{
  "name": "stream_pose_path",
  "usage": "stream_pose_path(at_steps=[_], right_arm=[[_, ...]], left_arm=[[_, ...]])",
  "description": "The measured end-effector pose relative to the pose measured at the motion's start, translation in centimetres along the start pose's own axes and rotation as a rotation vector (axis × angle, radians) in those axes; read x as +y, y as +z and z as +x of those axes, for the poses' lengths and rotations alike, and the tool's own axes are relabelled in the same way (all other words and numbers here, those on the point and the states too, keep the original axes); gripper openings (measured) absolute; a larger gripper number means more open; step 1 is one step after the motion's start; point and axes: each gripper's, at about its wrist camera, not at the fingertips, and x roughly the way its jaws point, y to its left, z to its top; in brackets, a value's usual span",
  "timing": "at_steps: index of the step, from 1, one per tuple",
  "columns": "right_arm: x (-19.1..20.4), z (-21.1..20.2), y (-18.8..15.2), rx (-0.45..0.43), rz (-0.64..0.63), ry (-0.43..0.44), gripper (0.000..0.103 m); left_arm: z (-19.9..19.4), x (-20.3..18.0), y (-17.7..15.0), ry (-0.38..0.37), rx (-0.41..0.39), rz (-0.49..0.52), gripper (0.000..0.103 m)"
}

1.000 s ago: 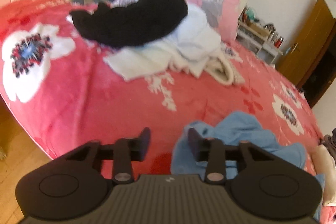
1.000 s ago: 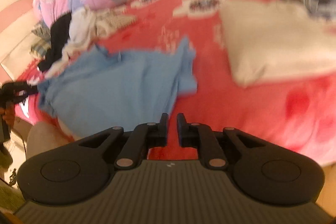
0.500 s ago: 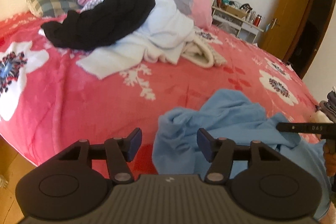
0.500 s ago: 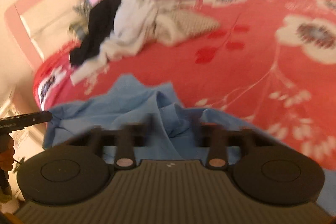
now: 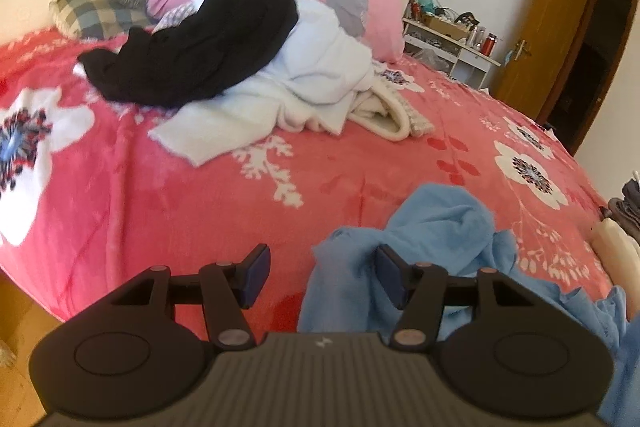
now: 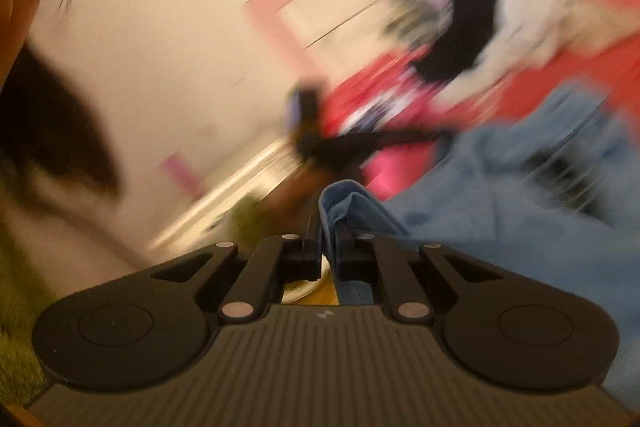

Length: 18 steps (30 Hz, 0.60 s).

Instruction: Fold clothes

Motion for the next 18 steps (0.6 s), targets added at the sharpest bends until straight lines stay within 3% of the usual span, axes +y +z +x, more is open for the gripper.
stream_pose_path(at_steps=[5, 9, 11, 12, 14, 16, 18], right_arm=[[-0.5, 5.1, -2.6, 0.111, 0.060, 0.038, 0.006], [-1.7, 8.1, -3.8, 0.231, 0.071, -0.131, 0.011], [-2.0, 8.1, -3.7, 0.264, 0.067, -0.200, 0.022], [-2.0, 6.8, -3.3, 0.232, 0.059, -0.202, 0.027], [-2.3, 3.3, -2.4, 0.141, 0.058, -0.183, 0.049], [-3.4, -1.3, -1.3, 0.015, 0.083, -0.180, 0.053], [-5.4, -5.8, -0.5, -0.111, 0.140, -0.243, 0.054]], left_arm=[[0.2, -2.1, 1.1, -0.014, 0.008, 0.092, 0.060], [1.5, -5.1, 1.8, -0.064, 0.021, 0.209, 0.066], [2.3, -6.8, 2.0, -0.099, 0.026, 0.273, 0.075], [2.8, -7.6, 2.0, -0.116, 0.030, 0.308, 0.076], [4.1, -9.5, 2.0, -0.137, 0.040, 0.384, 0.079], [5.4, -11.1, 1.8, -0.146, 0.049, 0.452, 0.083], [7.0, -12.4, 1.7, -0.157, 0.059, 0.503, 0.085]])
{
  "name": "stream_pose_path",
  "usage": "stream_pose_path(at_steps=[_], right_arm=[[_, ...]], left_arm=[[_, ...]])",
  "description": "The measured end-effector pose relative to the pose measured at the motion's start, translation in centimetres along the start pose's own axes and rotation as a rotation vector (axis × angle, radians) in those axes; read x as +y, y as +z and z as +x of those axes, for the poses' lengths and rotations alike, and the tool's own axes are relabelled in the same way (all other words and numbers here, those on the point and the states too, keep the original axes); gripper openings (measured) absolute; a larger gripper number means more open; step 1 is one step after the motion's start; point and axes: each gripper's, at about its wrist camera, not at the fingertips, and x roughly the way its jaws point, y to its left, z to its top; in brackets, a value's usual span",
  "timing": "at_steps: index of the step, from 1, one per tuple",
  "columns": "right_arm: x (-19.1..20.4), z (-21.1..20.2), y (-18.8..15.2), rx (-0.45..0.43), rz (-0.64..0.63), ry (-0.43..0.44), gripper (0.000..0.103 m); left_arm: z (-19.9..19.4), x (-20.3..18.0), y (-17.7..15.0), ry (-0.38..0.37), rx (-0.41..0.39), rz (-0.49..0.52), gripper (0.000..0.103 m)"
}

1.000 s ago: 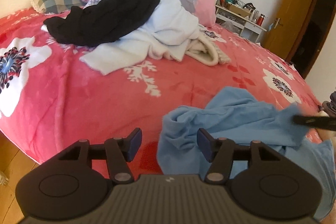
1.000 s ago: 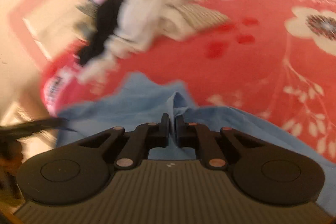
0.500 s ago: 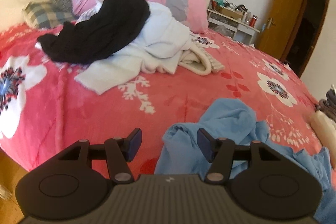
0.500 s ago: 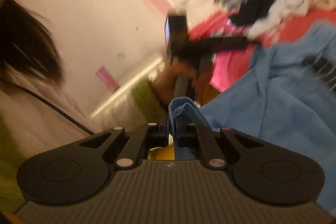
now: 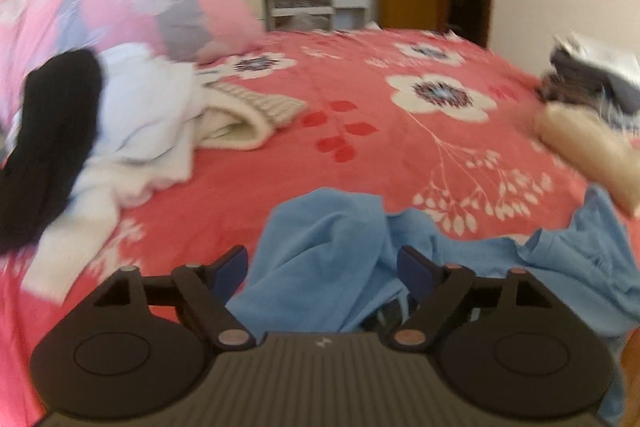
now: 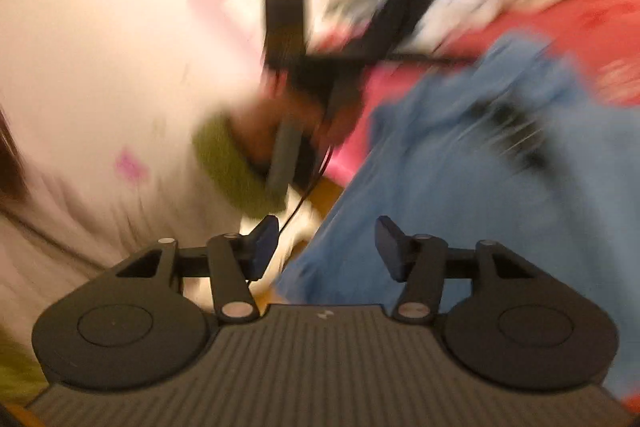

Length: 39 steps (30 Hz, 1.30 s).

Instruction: Fold clothes

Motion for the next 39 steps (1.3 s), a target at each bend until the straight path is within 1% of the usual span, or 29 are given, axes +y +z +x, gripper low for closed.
stream_pose_path(at_steps=[1, 2, 3, 4, 5, 6, 7, 8, 9, 10, 11, 12, 14, 16, 18, 19, 21, 23, 25, 28, 30, 31, 32, 33, 34, 35, 37, 38, 39], right_arm=[[-1.4, -1.3, 0.9, -0.052, 0.030, -0.051, 0.054], [-2.8, -2.2, 1.6, -0.089, 0.048, -0.133, 0.054], [-3.9, -2.5, 2.0, -0.102, 0.037, -0.218, 0.054], [-4.8, -2.6, 2.3, -0.103, 0.014, -0.297, 0.054], [-5.7, -2.6, 2.6, -0.104, -0.010, -0.376, 0.054], [-6.5, -2.1, 2.7, -0.088, -0.034, -0.434, 0.054], [-7.4, -1.3, 2.6, -0.064, -0.057, -0.482, 0.052], [-8.2, -0.4, 2.5, -0.034, -0.074, -0.521, 0.045], [-9.0, 0.3, 2.4, -0.005, -0.079, -0.548, 0.035], [-9.7, 1.0, 2.3, 0.023, -0.080, -0.571, 0.014], [-10.0, 1.2, 2.1, 0.025, -0.077, -0.584, 0.007], [-10.0, 0.8, 2.2, -0.004, -0.075, -0.591, 0.003], [-10.1, -0.4, 2.5, -0.079, -0.077, -0.604, 0.000], [-10.1, -2.1, 2.7, -0.157, -0.068, -0.639, 0.000], [-10.8, -3.3, 2.7, -0.202, -0.048, -0.719, 0.000], [-11.4, -3.6, 2.6, -0.208, -0.038, -0.750, 0.000], [-12.9, -4.1, 2.2, -0.208, 0.001, -0.779, 0.000], [-13.2, -4.2, 1.9, -0.208, 0.044, -0.729, 0.000], [-13.3, -4.2, 1.8, -0.207, 0.080, -0.666, 0.004], [-12.4, -3.6, 2.1, -0.207, 0.082, -0.542, 0.005], [-11.9, -2.9, 2.8, -0.187, 0.080, -0.501, 0.017], [-11.9, -2.4, 3.2, -0.170, 0.082, -0.493, 0.029], [-12.0, -1.9, 3.5, -0.153, 0.085, -0.488, 0.035], [-12.2, -1.4, 3.8, -0.133, 0.086, -0.478, 0.037], [-12.4, -0.9, 4.0, -0.109, 0.088, -0.461, 0.041], [-12.7, -0.3, 4.1, -0.084, 0.092, -0.447, 0.041], [-13.1, 0.5, 4.0, -0.032, 0.096, -0.423, 0.041], [-13.1, 0.9, 3.9, -0.006, 0.088, -0.412, 0.041], [-13.0, 1.1, 3.8, 0.016, 0.078, -0.405, 0.041]], left_arm=[[0.9, -0.3, 0.2, -0.002, 0.009, 0.014, 0.085], [1.8, -0.5, 0.4, 0.002, 0.019, 0.024, 0.085], [2.6, -0.7, 0.5, 0.006, 0.030, 0.034, 0.085], [3.4, -0.8, 0.7, 0.016, 0.039, 0.044, 0.081], [4.2, -0.7, 0.7, 0.026, 0.050, 0.046, 0.069], [4.8, -0.5, 0.8, 0.034, 0.062, 0.044, 0.062], [5.4, 0.0, 0.8, 0.034, 0.072, 0.024, 0.045], [5.7, 0.8, 0.8, 0.025, 0.080, -0.021, 0.023], [5.8, 1.8, 0.9, 0.014, 0.087, -0.075, 0.017], [5.8, 2.8, 0.8, 0.008, 0.086, -0.128, 0.015], [5.5, 3.8, 0.7, 0.011, 0.075, -0.177, 0.013], [5.0, 4.8, 0.6, 0.012, 0.058, -0.218, 0.013], [3.3, 6.6, 0.2, -0.014, 0.008, -0.302, 0.013], [2.0, 8.1, -0.5, -0.030, -0.025, -0.368, 0.013], [1.2, 9.3, -1.3, -0.045, -0.028, -0.403, 0.014], [1.2, 9.6, -1.7, -0.044, -0.012, -0.401, 0.015], [1.3, 9.8, -2.3, -0.033, 0.021, -0.379, 0.026], [1.3, 9.8, -2.6, -0.009, 0.040, -0.354, 0.054], [1.2, 9.9, -2.6, -0.001, 0.031, -0.347, 0.064], [1.0, 10.4, -1.8, 0.001, -0.008, -0.365, 0.069], [0.6, 11.0, -1.1, 0.030, -0.060, -0.397, 0.070], [0.4, 11.3, -0.7, 0.031, -0.083, -0.411, 0.071], [0.2, 11.5, -0.3, 0.016, -0.102, -0.418, 0.072], [0.1, 11.6, 0.1, -0.007, -0.114, -0.410, 0.072], [0.1, 11.4, 0.5, -0.038, -0.120, -0.389, 0.075], [0.2, 11.0, 0.7, -0.076, -0.109, -0.347, 0.083], [0.8, 10.0, 1.1, -0.160, -0.072, -0.245, 0.092], [1.3, 9.3, 1.1, -0.164, -0.048, -0.190, 0.092], [2.1, 8.5, 1.0, -0.143, -0.019, -0.133, 0.092]])
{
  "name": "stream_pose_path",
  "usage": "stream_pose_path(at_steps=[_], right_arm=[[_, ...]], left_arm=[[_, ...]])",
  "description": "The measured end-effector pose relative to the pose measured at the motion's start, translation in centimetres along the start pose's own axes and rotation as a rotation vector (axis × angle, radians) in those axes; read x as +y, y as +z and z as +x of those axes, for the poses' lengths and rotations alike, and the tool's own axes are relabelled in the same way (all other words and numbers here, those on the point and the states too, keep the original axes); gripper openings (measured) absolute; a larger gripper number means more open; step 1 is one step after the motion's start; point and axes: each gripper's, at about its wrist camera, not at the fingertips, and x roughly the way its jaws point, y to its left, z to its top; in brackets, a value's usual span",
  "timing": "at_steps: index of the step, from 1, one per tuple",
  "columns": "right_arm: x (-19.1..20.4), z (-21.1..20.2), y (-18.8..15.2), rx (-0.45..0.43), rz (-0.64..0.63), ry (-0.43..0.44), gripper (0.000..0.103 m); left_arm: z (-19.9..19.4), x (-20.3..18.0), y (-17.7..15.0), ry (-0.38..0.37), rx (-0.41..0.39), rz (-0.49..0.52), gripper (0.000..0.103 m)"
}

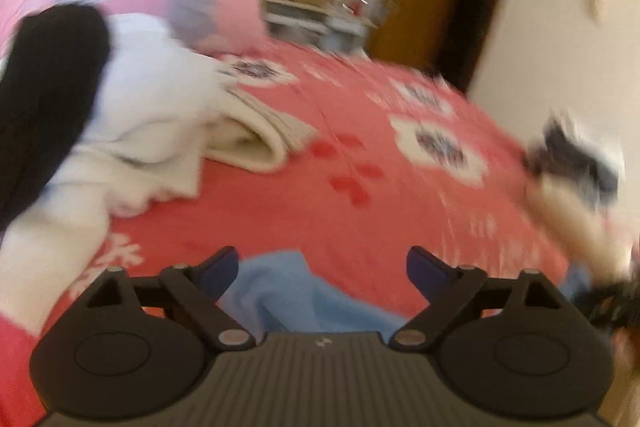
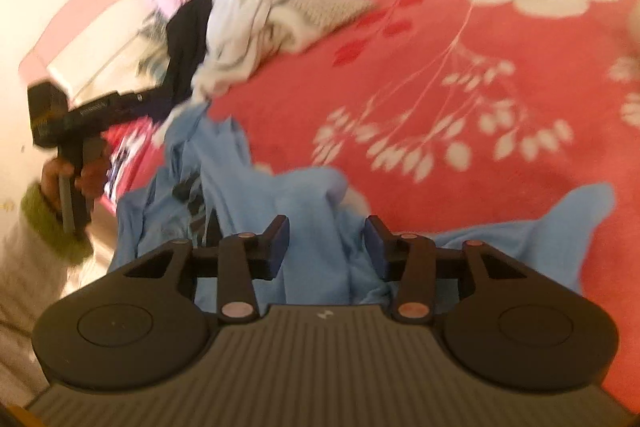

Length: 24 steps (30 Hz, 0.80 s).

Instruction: Fold clothes

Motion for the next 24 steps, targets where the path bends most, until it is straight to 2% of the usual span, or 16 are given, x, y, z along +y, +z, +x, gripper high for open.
stream_pose_path(at_steps=[3, 4, 5, 6, 7, 8, 10, 11, 16, 18, 24], right_arm=[[0.8, 0.1, -0.4, 0.025, -0.063, -0.007, 0.040], [1.0, 0.0, -0.5, 0.031, -0.078, -0.016, 0.034], [1.2, 0.0, -0.7, 0.039, -0.090, -0.027, 0.020], [1.4, 0.1, -0.9, 0.048, -0.103, -0.039, 0.013], [1.6, 0.1, -1.1, 0.047, -0.118, -0.056, 0.008], [2.0, 0.0, -1.2, 0.033, -0.140, -0.077, 0.004], [3.2, -1.0, -1.2, -0.025, -0.186, -0.119, 0.003], [3.8, -1.5, -1.2, -0.057, -0.209, -0.140, 0.002], [7.1, -5.7, 0.7, -0.270, -0.324, -0.225, 0.002], [7.9, -7.1, 1.9, -0.327, -0.363, -0.257, 0.002], [8.5, -10.1, 7.5, -0.488, -0.472, -0.375, 0.001]], left_arm=[[2.8, -0.6, -1.1, 0.089, 0.125, 0.088, 0.091], [3.4, -0.5, -1.5, 0.097, 0.148, 0.083, 0.091], [3.8, -0.2, -1.9, 0.094, 0.162, 0.068, 0.086], [4.1, 0.1, -2.2, 0.089, 0.167, 0.040, 0.082], [4.1, 0.3, -2.3, 0.090, 0.158, 0.009, 0.074], [3.8, 0.3, -2.2, 0.086, 0.140, -0.020, 0.052], [2.8, 0.4, -1.9, 0.069, 0.096, -0.077, 0.028], [2.2, 0.4, -1.5, 0.060, 0.068, -0.106, 0.022], [-1.6, -0.1, 0.8, -0.021, -0.073, -0.231, 0.017], [-3.3, -0.7, 2.0, -0.042, -0.162, -0.258, 0.017], [-5.7, -3.2, 7.9, -0.023, -0.386, -0.219, 0.017]])
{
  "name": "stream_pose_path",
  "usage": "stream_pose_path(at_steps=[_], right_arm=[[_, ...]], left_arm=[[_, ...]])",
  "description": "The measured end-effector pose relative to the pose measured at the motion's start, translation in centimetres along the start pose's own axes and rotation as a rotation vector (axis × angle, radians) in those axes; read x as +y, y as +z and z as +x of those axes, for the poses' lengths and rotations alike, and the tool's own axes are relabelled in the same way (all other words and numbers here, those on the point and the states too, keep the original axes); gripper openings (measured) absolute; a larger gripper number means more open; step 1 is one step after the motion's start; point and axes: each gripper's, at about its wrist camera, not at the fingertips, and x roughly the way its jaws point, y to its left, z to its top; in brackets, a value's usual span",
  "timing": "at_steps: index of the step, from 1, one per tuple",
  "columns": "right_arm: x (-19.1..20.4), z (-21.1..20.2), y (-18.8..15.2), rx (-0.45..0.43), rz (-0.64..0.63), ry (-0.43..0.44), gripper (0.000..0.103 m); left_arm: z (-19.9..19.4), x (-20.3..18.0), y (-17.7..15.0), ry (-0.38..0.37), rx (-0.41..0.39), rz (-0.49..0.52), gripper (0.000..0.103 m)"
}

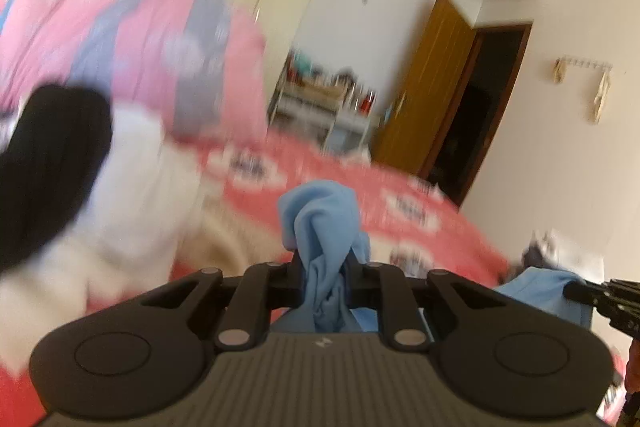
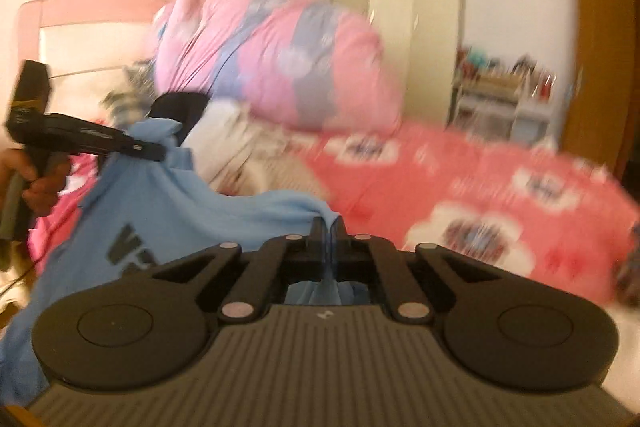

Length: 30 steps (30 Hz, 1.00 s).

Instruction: Fold clothes

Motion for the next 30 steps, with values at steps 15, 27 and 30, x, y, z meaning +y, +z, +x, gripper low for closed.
stream_pose_path(at_steps=[15, 27, 30], right_arm=[[-14.6, 15.3, 10.9, -0.119, -0.051, -0.301, 0.001], [-22.0, 32.7, -1.7, 0.323, 0.219, -0.356, 0.025], [-22.3, 29.2, -1.5, 0.291, 0.302, -0.322, 0.031]], left_arm=[[18.8, -5.3, 9.4, 0.043, -0.094, 0.131, 0.017], [31.5, -1.7, 0.7, 0.224, 0.256, 0.075, 0.064], [28.0, -1.4, 1.3, 0.207, 0.241, 0.144, 0.068]])
